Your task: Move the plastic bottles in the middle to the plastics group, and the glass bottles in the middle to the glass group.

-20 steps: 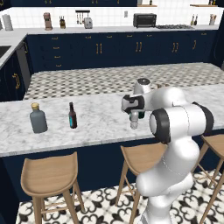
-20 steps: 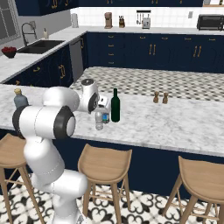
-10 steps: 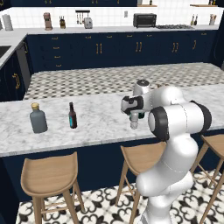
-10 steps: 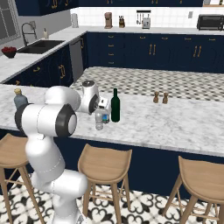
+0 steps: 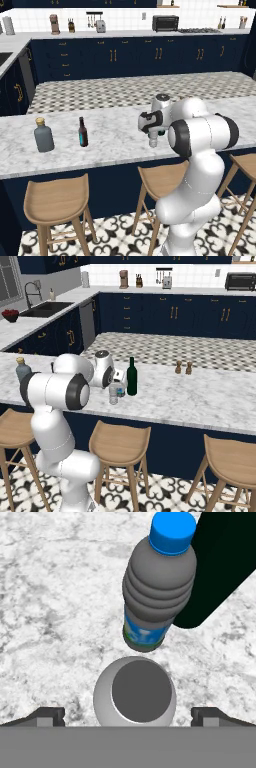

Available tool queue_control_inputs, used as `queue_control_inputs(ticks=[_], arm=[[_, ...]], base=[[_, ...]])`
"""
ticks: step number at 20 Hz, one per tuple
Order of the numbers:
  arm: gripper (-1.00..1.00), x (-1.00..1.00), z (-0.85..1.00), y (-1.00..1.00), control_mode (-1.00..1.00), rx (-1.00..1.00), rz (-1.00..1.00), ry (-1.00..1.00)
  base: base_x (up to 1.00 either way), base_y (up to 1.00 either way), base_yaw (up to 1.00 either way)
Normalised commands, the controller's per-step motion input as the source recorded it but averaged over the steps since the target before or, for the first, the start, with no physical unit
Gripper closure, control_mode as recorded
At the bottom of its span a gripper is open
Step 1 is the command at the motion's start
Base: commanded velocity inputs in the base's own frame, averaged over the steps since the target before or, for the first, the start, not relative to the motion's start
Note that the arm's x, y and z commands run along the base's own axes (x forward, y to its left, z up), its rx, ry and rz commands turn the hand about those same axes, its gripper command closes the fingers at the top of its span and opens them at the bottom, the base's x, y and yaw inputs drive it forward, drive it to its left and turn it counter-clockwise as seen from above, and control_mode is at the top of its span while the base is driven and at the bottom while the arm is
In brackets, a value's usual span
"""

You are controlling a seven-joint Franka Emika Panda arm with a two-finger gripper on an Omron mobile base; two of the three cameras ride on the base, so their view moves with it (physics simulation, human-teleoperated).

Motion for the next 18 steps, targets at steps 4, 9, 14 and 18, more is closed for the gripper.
queue_control_inputs(ticks=[4,9,14,18], arm=[[-1.00,0.00,-0.01,-0.02,-1.00,0.00,0.00,-0.01],[-1.00,0.00,0.00,0.00,-1.00,0.00,0.00,-0.01],[-1.00,0.05,0.00,0.00,-1.00,0.00,0.00,-0.01],[1.00,0.00,0.00,0.00,-1.00,0.00,0.00,-0.01]], base=[[0.00,0.00,0.00],[0.00,0.00,0.00],[0.00,0.00,0.00],[0.00,0.00,0.00]])
